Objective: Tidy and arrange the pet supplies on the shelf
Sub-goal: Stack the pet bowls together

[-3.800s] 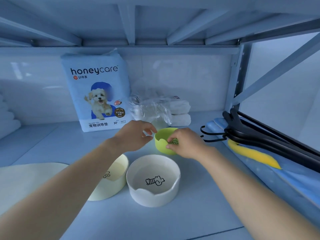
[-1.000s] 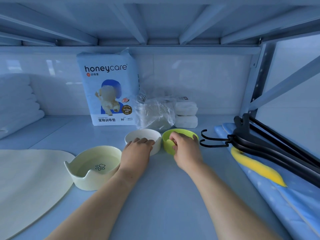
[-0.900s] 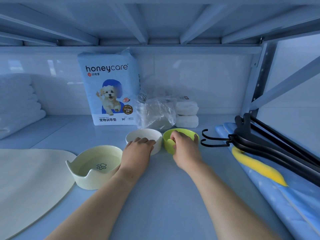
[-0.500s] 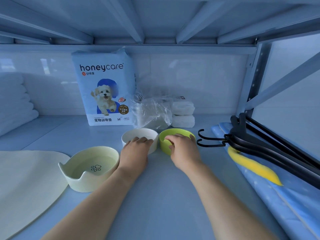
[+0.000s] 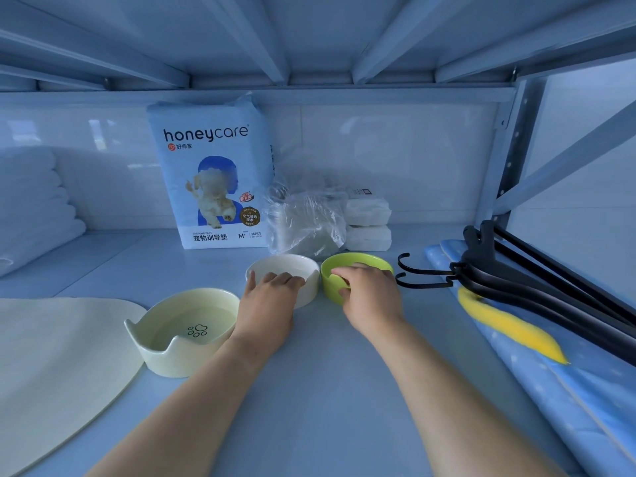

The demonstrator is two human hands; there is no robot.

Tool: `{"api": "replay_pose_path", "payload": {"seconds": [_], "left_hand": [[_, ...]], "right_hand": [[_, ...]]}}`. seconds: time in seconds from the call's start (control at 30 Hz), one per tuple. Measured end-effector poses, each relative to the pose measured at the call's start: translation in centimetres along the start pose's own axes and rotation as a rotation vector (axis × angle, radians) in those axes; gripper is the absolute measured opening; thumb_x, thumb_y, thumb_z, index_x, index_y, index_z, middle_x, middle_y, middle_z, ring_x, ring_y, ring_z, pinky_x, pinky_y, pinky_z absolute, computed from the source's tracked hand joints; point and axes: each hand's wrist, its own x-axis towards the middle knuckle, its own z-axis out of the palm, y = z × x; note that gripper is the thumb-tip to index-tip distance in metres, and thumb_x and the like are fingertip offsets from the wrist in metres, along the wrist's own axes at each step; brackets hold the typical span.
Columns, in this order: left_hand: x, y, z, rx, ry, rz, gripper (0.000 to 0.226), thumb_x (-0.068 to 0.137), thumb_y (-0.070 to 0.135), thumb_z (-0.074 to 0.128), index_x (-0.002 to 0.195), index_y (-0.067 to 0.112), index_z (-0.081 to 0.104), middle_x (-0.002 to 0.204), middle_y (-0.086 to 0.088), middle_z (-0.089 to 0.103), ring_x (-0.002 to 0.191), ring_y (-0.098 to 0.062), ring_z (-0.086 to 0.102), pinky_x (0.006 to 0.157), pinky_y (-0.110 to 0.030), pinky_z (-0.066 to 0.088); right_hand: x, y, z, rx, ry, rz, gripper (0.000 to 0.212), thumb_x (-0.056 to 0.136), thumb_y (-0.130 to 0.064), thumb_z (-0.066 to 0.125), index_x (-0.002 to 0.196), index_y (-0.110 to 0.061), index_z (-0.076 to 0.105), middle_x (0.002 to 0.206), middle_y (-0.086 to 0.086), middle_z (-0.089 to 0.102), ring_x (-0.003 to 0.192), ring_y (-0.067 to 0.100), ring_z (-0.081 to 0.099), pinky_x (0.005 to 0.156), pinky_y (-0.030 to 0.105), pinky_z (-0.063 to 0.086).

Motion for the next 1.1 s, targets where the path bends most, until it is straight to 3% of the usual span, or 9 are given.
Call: {"api": "replay_pose_path", "payload": {"seconds": [0.07, 0.2, 0.37, 0.53, 0.63, 0.8, 1.0, 1.1], "left_hand": [[-0.2, 0.1, -0.1, -0.003, 0.036, -0.002, 0.051, 0.09, 0.014, 0.047, 0.137, 0.03, 0.038, 0.126, 0.009, 0.053, 0.119, -0.018, 0.046, 0.111, -0.041, 0.02], [-0.1, 0.3, -0.4, -0.058, 0.057, 0.015, 0.043, 0.092, 0.016, 0.047, 0.133, 0.029, 0.046, 0.12, 0.007, 0.06, 0.11, -0.022, 0.051, 0.085, -0.03, 0.038], [-0.1, 0.3, -0.4, -0.066, 0.051, -0.001, 0.041, 0.091, 0.012, 0.048, 0.127, 0.03, 0.05, 0.115, 0.009, 0.063, 0.106, -0.021, 0.052, 0.068, -0.026, 0.029], [-0.2, 0.3, -0.4, -0.067, 0.056, -0.002, 0.042, 0.091, 0.012, 0.048, 0.129, 0.029, 0.049, 0.114, 0.007, 0.063, 0.106, -0.023, 0.052, 0.077, -0.029, 0.038], [-0.2, 0.3, -0.1, -0.037, 0.042, 0.004, 0.044, 0.091, 0.013, 0.046, 0.131, 0.029, 0.046, 0.117, 0.008, 0.06, 0.109, -0.021, 0.05, 0.085, -0.03, 0.038], [-0.2, 0.5, 0.0, -0.02, 0.04, 0.006, 0.046, 0.09, 0.013, 0.046, 0.133, 0.029, 0.044, 0.119, 0.007, 0.059, 0.11, -0.022, 0.049, 0.086, -0.031, 0.037], [-0.5, 0.6, -0.6, -0.037, 0.061, 0.017, 0.048, 0.093, 0.02, 0.046, 0.139, 0.03, 0.037, 0.134, 0.009, 0.048, 0.123, -0.018, 0.041, 0.101, -0.029, 0.031], [-1.0, 1.0, -1.8, -0.081, 0.111, 0.021, 0.05, 0.091, 0.02, 0.052, 0.139, 0.028, 0.04, 0.134, 0.007, 0.046, 0.124, -0.019, 0.039, 0.103, -0.031, 0.03]], "right_hand": [[-0.1, 0.1, 0.0, 0.0, 0.003, 0.003, 0.044, 0.084, -0.01, 0.056, 0.123, -0.03, 0.055, 0.116, -0.005, 0.061, 0.105, 0.021, 0.056, 0.08, 0.028, 0.033], [-0.1, 0.1, 0.0, 0.001, 0.003, -0.002, 0.048, 0.081, -0.009, 0.059, 0.124, -0.029, 0.053, 0.121, -0.007, 0.06, 0.109, 0.018, 0.055, 0.083, 0.026, 0.033], [-0.3, 0.2, -0.1, 0.018, 0.012, -0.006, 0.049, 0.08, -0.004, 0.058, 0.122, -0.03, 0.054, 0.118, -0.006, 0.061, 0.106, 0.021, 0.055, 0.078, 0.025, 0.03], [-0.2, 0.2, -0.1, 0.019, 0.018, -0.01, 0.049, 0.079, -0.004, 0.059, 0.121, -0.029, 0.054, 0.117, -0.006, 0.061, 0.105, 0.021, 0.056, 0.08, 0.027, 0.031], [-0.2, 0.1, 0.0, 0.022, 0.019, -0.007, 0.048, 0.079, -0.004, 0.059, 0.119, -0.03, 0.054, 0.116, -0.007, 0.061, 0.104, 0.02, 0.056, 0.079, 0.026, 0.03], [-0.4, 0.3, 0.0, 0.062, 0.007, -0.018, 0.051, 0.078, -0.002, 0.059, 0.12, -0.029, 0.055, 0.116, -0.007, 0.061, 0.104, 0.021, 0.055, 0.077, 0.026, 0.026], [-0.4, 0.5, -0.1, 0.1, 0.01, -0.046, 0.045, 0.08, -0.006, 0.06, 0.121, -0.026, 0.057, 0.115, -0.004, 0.061, 0.103, 0.023, 0.056, 0.085, 0.03, 0.038], [-0.5, 0.4, -0.3, 0.161, 0.049, -0.08, 0.04, 0.082, -0.011, 0.062, 0.121, -0.022, 0.058, 0.119, -0.004, 0.059, 0.105, 0.023, 0.056, 0.082, 0.031, 0.045]]}}
